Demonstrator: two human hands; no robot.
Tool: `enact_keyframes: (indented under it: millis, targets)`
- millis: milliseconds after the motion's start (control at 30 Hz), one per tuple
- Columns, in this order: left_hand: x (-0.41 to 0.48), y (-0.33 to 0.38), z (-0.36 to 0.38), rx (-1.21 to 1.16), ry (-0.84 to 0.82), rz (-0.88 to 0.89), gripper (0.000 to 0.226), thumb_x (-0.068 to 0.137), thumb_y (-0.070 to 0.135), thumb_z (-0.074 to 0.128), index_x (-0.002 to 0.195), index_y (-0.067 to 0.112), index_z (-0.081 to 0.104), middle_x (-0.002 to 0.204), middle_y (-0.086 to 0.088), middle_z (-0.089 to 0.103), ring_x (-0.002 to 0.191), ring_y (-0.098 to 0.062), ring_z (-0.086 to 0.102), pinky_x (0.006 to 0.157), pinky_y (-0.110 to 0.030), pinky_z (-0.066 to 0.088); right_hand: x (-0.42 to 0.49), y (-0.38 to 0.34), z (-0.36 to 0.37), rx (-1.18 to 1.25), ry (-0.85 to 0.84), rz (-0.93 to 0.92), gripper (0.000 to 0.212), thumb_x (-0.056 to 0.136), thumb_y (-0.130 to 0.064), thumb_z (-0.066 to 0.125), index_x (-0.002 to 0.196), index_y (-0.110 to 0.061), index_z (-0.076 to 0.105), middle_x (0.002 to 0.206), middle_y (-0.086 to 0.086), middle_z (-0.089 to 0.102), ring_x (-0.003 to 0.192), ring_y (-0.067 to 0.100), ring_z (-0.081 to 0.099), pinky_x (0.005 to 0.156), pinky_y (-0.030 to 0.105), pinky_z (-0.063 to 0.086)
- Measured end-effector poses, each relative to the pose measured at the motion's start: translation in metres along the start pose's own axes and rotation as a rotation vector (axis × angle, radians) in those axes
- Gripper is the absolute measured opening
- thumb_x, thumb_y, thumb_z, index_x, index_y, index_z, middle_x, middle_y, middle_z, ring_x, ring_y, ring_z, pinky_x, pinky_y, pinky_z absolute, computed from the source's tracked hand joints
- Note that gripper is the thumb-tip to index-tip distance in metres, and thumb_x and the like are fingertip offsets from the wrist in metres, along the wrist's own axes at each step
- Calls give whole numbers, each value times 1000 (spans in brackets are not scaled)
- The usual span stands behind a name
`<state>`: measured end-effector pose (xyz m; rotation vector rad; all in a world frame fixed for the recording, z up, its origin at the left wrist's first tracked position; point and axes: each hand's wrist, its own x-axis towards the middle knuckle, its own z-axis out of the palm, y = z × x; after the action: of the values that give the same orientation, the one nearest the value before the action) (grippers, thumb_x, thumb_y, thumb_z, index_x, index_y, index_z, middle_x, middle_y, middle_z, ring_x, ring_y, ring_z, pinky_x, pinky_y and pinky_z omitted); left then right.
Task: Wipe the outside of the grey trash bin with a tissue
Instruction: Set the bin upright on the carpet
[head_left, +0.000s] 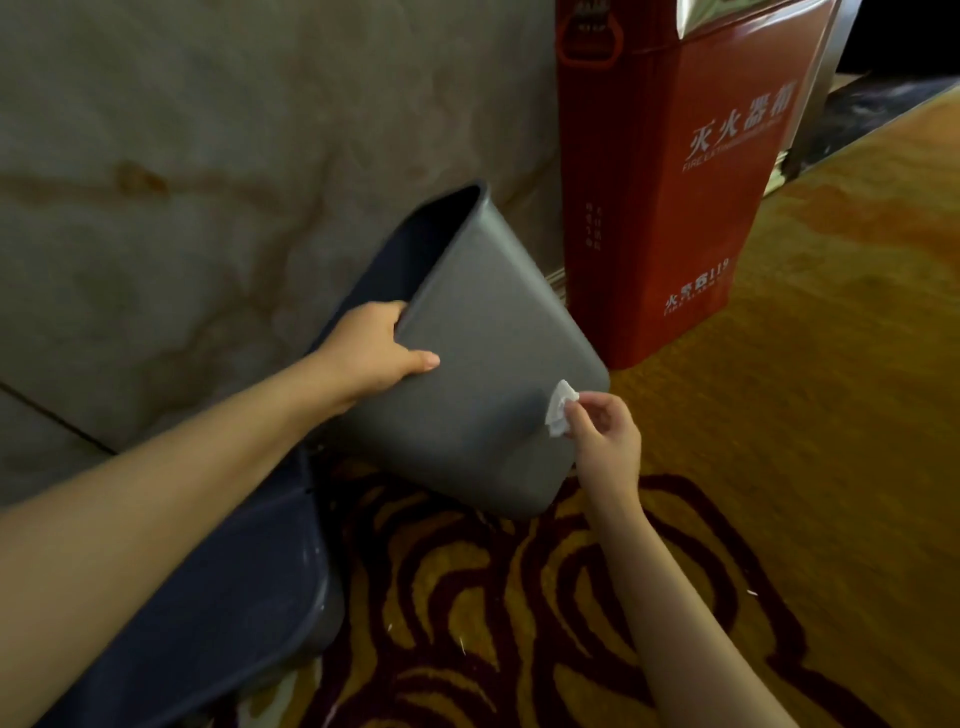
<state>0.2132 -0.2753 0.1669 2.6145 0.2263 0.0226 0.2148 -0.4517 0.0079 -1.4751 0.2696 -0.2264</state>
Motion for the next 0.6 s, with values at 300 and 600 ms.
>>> enact_keyframes:
  millis: [300, 600]
  targets:
    - [-17, -20, 28, 468, -42, 126, 15, 81, 28, 61, 95, 24, 59, 87, 4, 64, 73, -14, 56, 60, -29, 42, -16, -44, -19, -87, -118, -223, 14, 88, -18, 57, 87, -31, 55, 86, -12, 60, 79, -6, 57, 61, 10, 47]
    - [-29, -40, 12, 438, -189, 170, 15, 82, 32, 58, 95, 25, 59, 76, 11, 58, 73, -10, 57, 58, -24, 38, -14, -116, 5, -145, -389, -648, 12, 88, -11, 57, 95, -20, 55, 90, -15, 58, 76, -7, 58, 59, 7, 44]
